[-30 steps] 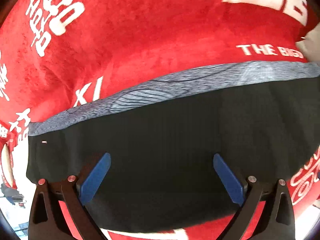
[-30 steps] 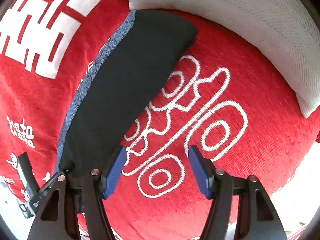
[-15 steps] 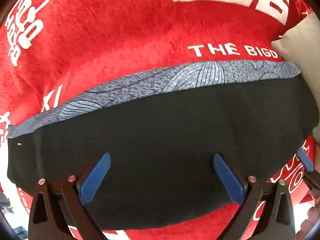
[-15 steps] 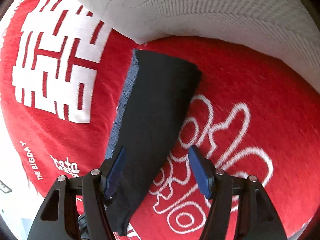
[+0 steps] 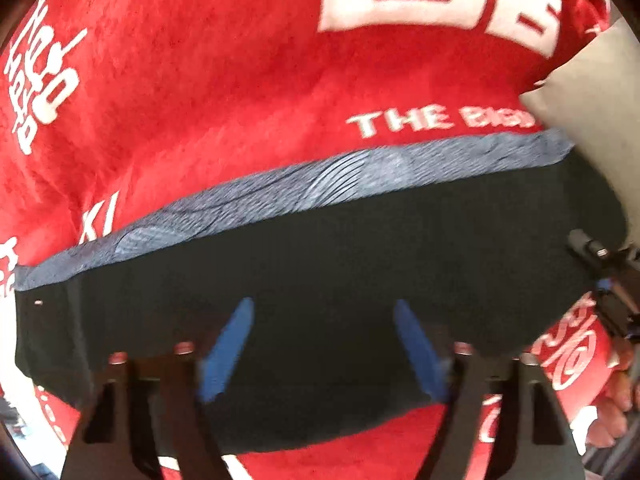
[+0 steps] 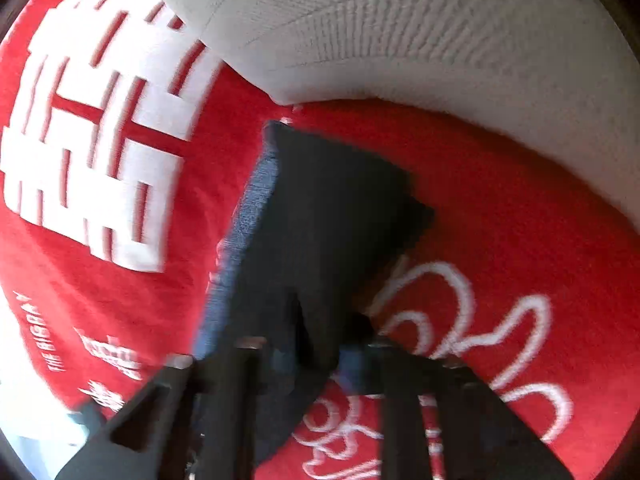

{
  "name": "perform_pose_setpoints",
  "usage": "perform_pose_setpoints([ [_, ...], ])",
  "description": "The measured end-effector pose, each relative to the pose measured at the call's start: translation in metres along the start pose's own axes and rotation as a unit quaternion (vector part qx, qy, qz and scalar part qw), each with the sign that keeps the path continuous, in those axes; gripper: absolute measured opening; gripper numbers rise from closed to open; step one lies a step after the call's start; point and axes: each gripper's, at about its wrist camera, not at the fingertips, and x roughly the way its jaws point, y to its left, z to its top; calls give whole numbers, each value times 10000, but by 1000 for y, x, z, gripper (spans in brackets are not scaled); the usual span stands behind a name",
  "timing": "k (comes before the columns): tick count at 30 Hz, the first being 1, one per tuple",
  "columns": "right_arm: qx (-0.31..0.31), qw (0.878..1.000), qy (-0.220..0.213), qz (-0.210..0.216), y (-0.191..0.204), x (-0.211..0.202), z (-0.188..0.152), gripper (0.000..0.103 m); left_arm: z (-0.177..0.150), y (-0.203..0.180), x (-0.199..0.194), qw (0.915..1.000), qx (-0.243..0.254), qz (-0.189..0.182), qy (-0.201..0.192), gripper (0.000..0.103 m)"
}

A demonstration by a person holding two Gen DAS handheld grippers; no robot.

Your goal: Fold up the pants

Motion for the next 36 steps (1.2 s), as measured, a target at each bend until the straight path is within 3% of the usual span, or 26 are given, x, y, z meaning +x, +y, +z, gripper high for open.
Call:
perform_pose_setpoints([
  [1, -147, 9999, 9, -54, 5, -3, 0, 12, 1, -3, -3, 9999, 14, -148, -36, 57],
  [4, -751, 9970, -80, -167, 30, -15, -3, 12, -4, -17, -3, 9990, 115, -418, -99, 57],
  [6, -983, 9948, -106, -225, 41, -18, -5, 11, -12, -24, 15, 9983, 135, -561, 75, 57],
  [9, -1301, 9909, -113, -326, 57, -19, -8, 11, -20, -35, 19, 9982, 299, -357, -369, 57],
  [15, -1794, 9831, -162, -322, 90, -29, -17, 11, -23, -25, 20, 9971, 271, -518, -494, 57],
  [20, -2583, 9653, -162, -341, 132, -35, -40, 11, -29, -21, 17, 9960, 293, -619, -576, 57],
  [26, -3452, 9374, -167, -429, 182, -38, -77, 11, -33, 32, -8, 9914, -126, -1244, -384, 57],
  [30, -4015, 9142, -95, -542, 212, -29, -111, 11, -41, 89, -31, 9913, -328, -1154, -544, 57],
  [33, -4425, 8939, 24, -717, 233, -12, -143, 11, -49, 136, -41, 9925, -435, -963, -616, 78],
  [36, -4804, 8720, 213, -917, 251, 12, -183, 11, -65, 179, -44, 9941, -492, -698, -663, 78],
])
